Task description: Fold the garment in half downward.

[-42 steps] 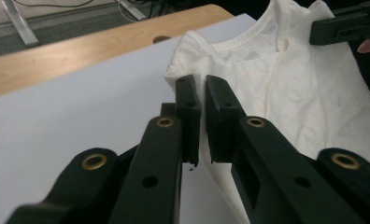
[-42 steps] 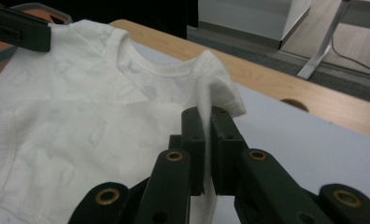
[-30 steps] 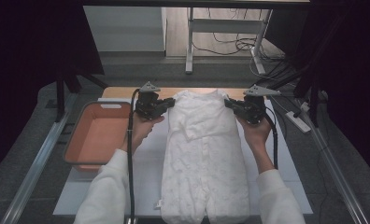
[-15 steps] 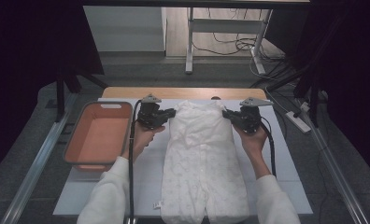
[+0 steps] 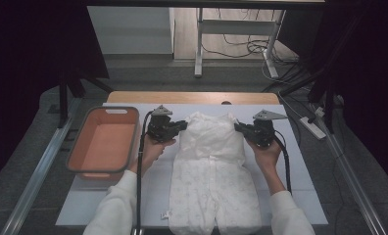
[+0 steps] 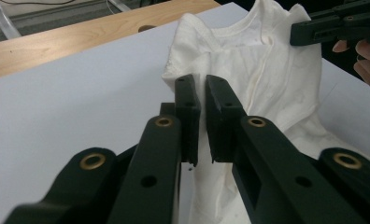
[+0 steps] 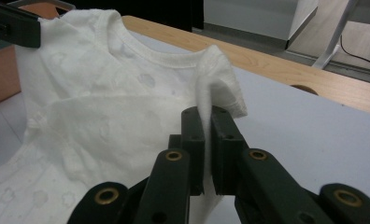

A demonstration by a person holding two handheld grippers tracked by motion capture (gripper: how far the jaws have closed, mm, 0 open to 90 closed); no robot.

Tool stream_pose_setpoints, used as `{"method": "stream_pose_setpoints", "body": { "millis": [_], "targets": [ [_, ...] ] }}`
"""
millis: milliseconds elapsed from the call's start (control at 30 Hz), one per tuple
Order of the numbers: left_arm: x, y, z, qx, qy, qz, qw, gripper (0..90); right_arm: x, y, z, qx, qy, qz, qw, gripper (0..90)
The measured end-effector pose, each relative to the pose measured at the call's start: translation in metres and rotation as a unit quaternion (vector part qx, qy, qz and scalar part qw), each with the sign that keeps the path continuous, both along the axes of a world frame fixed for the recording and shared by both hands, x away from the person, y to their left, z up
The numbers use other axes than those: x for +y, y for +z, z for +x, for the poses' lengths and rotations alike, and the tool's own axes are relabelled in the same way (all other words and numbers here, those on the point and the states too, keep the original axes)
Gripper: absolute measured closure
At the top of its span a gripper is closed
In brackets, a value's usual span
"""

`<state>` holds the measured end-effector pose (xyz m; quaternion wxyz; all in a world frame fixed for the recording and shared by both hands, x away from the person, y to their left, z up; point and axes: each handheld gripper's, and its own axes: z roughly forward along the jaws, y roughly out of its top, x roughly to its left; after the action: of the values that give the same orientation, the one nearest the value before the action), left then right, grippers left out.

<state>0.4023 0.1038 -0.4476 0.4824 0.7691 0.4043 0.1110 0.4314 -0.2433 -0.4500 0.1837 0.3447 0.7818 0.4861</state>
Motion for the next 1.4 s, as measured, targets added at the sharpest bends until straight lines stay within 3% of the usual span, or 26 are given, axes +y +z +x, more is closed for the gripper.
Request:
{"method": "stream_pose_setpoints", "body": {
  "millis": [567,1400],
  "targets": [
    [-0.002,-0.022,-0.009,0.015,-0.008,0.002,0.9998,83.0,0.006,-0.017,-0.009,0.009,0.010,-0.001,0.9999,85.2],
    [-0.011,-0.030,-0.017,0.027,-0.008,0.011,0.9995,82.7,0.003,-0.019,-0.019,0.019,0.012,-0.008,0.9997,85.1]
  ]
}}
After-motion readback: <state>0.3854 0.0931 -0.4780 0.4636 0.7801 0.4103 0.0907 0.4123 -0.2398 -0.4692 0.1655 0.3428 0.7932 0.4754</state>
